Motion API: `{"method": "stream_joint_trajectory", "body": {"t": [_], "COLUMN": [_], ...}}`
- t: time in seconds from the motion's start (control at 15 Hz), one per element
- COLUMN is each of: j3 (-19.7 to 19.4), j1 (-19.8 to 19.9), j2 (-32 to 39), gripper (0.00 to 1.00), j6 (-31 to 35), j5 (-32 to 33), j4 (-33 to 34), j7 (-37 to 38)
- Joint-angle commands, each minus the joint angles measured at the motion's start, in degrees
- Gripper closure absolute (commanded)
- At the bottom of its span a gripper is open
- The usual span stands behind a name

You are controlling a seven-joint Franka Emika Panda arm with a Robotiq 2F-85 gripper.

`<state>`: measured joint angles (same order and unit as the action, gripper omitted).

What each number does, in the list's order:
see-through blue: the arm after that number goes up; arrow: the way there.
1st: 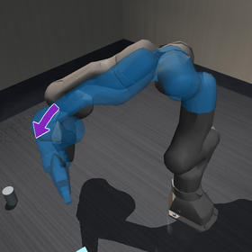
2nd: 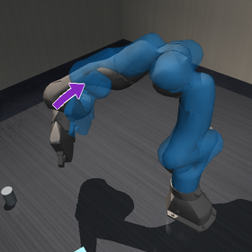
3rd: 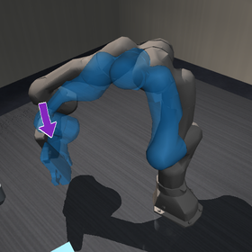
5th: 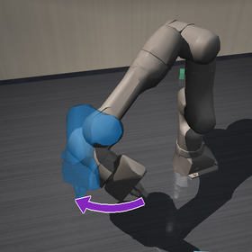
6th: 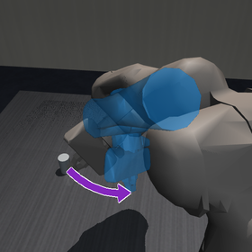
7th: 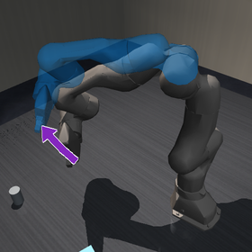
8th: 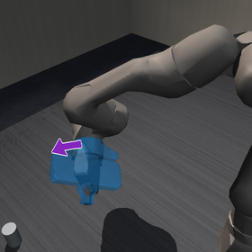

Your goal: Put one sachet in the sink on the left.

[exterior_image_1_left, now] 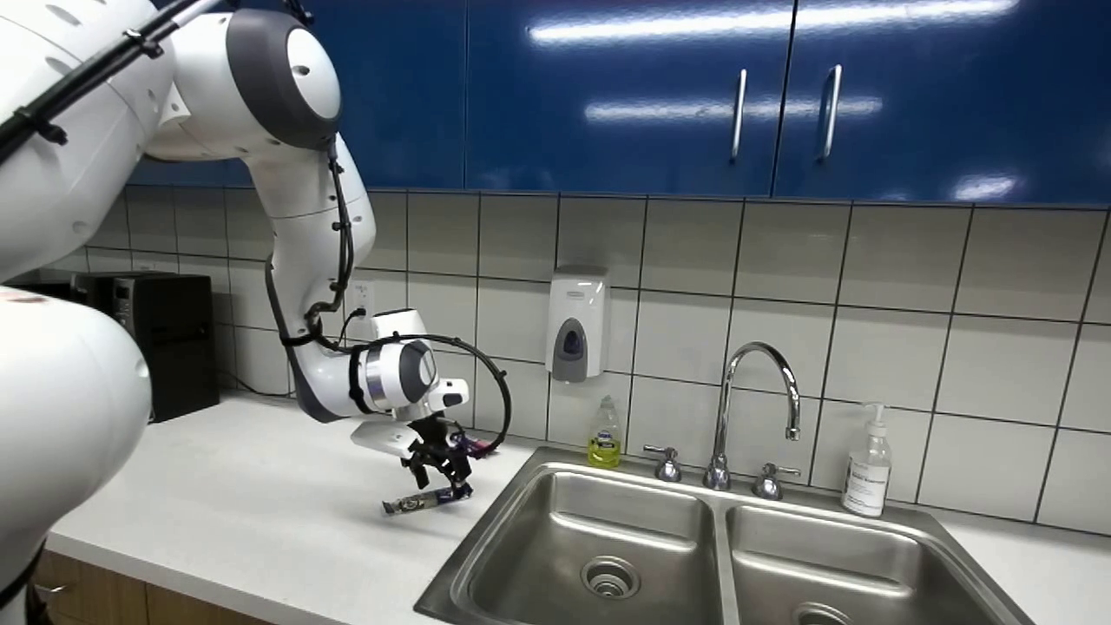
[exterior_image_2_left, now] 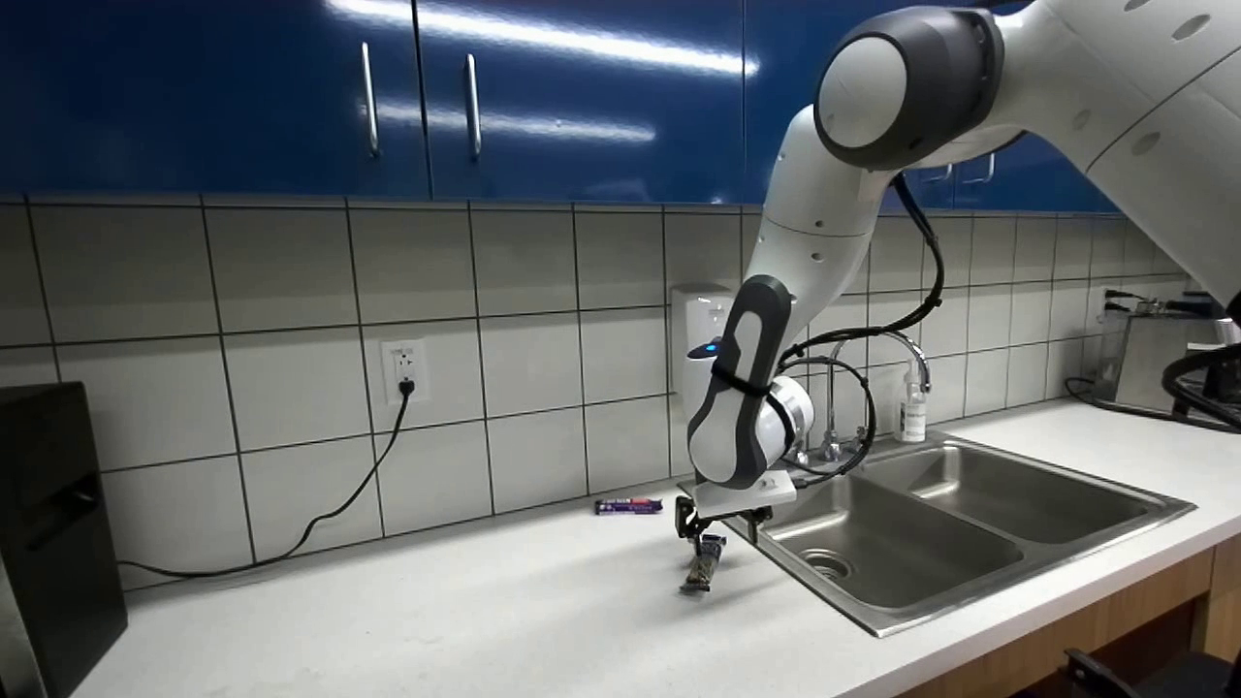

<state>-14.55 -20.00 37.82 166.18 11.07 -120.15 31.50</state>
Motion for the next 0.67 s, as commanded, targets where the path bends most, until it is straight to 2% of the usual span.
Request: {"method": "stream_joint_trajectory", "body": {"t": [0.0,0.33,0.6], "j3": [-0.2,0.3,1.4], "j1": [-0.5,-0.7,-0.6], "j2": [1.7,2.8,3.1], "gripper": [0.0,0.0,0.0], "j6": [-1.1,-4.0,-5.7], "j5": [-4.4,-10.7,-13.2], "j4": [2.9,5.0,6.3], "j7": [0.2,2.3,3.7]}}
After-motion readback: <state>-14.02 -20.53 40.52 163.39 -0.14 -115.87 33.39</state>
